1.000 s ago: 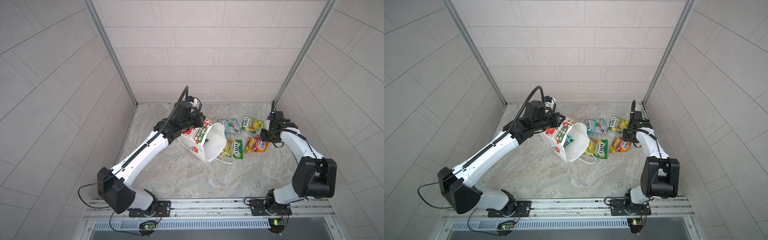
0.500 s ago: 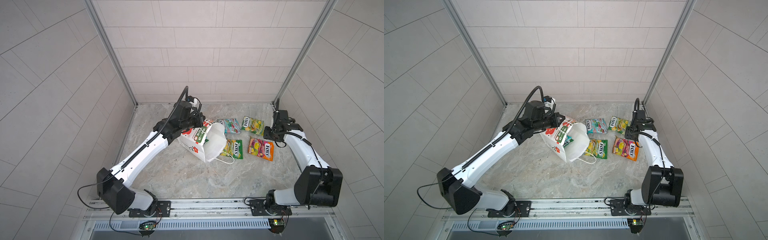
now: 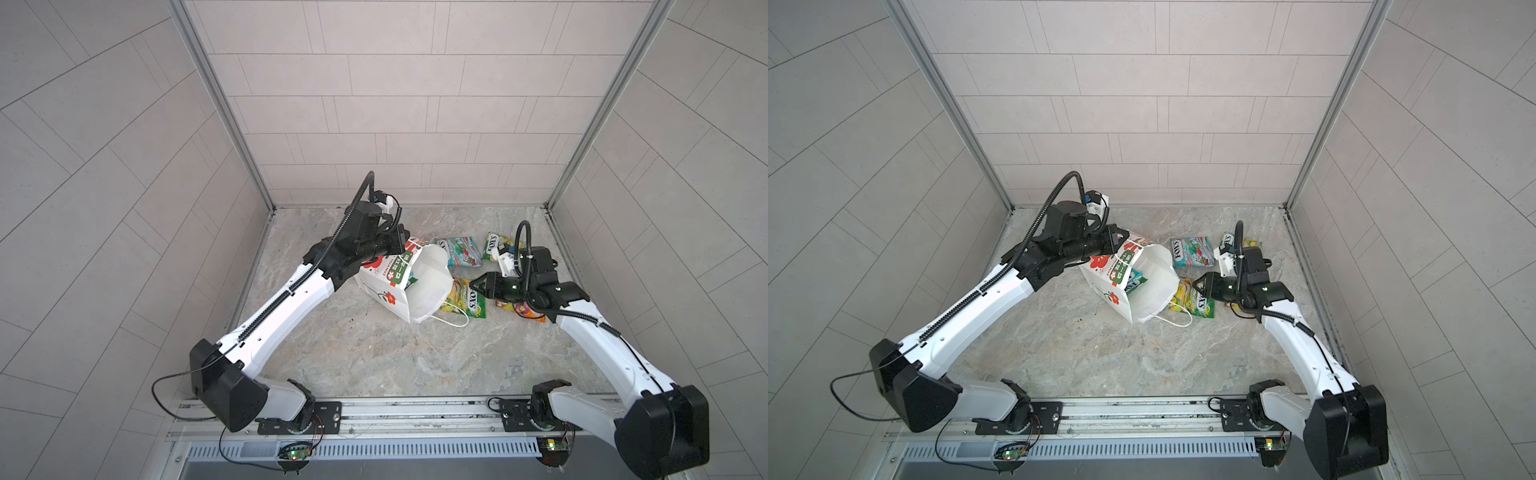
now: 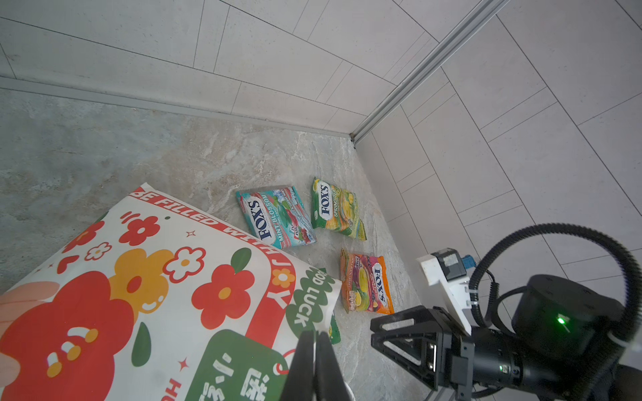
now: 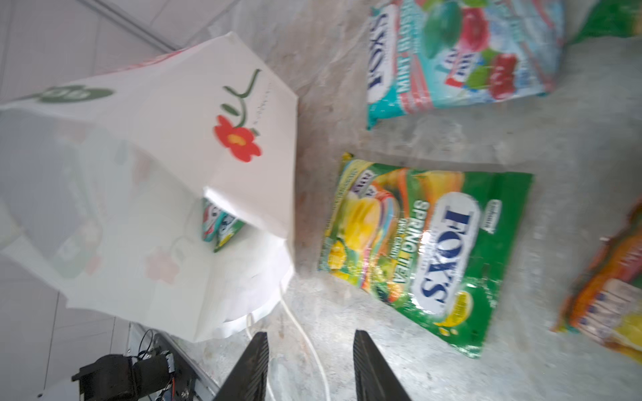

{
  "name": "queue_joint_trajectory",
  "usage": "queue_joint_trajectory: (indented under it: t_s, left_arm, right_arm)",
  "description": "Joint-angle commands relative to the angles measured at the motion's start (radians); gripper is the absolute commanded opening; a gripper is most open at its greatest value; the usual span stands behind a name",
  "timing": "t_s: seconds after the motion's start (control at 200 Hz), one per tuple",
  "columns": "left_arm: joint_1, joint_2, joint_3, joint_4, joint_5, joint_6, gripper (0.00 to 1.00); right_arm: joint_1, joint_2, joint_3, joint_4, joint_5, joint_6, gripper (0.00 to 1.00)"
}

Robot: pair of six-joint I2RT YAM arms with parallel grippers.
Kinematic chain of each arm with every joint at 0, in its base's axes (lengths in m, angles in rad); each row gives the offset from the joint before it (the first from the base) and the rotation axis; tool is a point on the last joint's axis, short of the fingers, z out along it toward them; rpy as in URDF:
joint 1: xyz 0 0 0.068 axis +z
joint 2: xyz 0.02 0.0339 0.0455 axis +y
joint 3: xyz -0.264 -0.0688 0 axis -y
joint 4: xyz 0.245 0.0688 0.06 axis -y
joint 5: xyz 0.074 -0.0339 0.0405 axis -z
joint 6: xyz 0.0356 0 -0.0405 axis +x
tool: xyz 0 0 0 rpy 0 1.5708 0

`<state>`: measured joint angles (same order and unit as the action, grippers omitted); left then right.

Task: Take the snacks out of the paper bag
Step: 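Move the right gripper back into the bag's mouth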

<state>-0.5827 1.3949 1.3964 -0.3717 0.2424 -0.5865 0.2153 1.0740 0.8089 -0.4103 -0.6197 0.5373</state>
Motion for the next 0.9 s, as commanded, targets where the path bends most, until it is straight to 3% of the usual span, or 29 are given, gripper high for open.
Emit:
queue_joint_trajectory:
  t_s: [0.0, 0.17, 0.395, 0.896]
  left_arm:
    - [0.007, -0.027, -0.005, 0.013, 0.004, 0.004, 0.00]
    - [0.007, -0.026, -0.004, 0.019, 0.005, -0.001, 0.00]
    - [0.007, -0.019, -0.002, 0.025, 0.013, -0.004, 0.00]
    - [0.007, -0.017, 0.003, 0.025, 0.016, -0.004, 0.00]
  right_arm:
    - [0.103, -0.045, -0.046, 0.147, 0.062, 0.071, 0.41]
    - [0.231, -0.012, -0.084, 0.293, 0.085, 0.130, 0.41]
    - [0.348, 0.151, -0.021, 0.336, 0.111, 0.149, 0.41]
    - [0.455, 0.473, 0.148, 0.436, 0.229, 0.320, 0.39]
